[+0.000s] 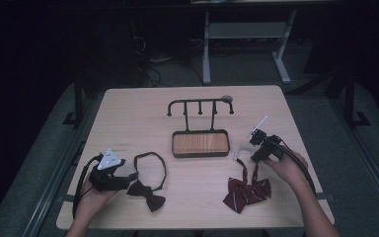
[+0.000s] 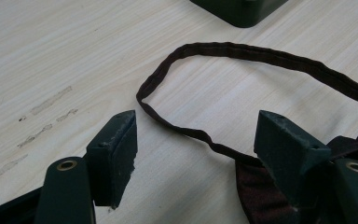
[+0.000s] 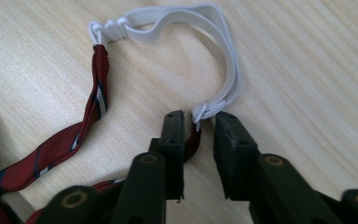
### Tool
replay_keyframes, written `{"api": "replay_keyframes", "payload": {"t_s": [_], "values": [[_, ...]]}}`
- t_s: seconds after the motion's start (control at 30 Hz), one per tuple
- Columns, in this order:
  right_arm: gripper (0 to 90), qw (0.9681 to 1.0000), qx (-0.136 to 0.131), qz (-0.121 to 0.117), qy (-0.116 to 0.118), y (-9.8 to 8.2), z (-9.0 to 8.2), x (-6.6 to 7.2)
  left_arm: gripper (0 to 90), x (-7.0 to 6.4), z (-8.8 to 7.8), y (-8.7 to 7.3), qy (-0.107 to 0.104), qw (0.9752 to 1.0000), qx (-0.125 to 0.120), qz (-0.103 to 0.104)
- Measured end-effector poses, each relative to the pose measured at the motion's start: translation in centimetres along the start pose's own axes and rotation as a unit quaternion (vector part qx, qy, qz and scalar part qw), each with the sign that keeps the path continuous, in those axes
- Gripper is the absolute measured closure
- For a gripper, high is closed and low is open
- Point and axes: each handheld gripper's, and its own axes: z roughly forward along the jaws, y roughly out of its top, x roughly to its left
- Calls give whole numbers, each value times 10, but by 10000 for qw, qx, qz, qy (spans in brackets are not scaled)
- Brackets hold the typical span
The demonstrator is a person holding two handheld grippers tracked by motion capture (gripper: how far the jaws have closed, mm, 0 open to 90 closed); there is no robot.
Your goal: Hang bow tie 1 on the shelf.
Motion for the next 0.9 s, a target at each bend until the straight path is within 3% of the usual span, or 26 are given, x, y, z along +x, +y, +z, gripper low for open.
{"api": "replay_keyframes", "payload": {"t_s": [0.17, 0.43, 0.6, 0.9], "values": [[836, 10000, 34, -67, 26, 1, 0, 2, 304, 0, 0, 0, 11, 10000, -3, 0], [862, 9998, -121, -68, 129, -2, -9, 1, 303, 0, 0, 0, 9, 10000, 13, 30], [863, 9985, -370, -97, 393, -7, -20, -1, 303, 0, 0, 0, 13, 10000, 12, 24], [862, 9950, -516, -261, 809, -7, -39, 2, 302, 0, 0, 0, 15, 10000, 22, 34]]}}
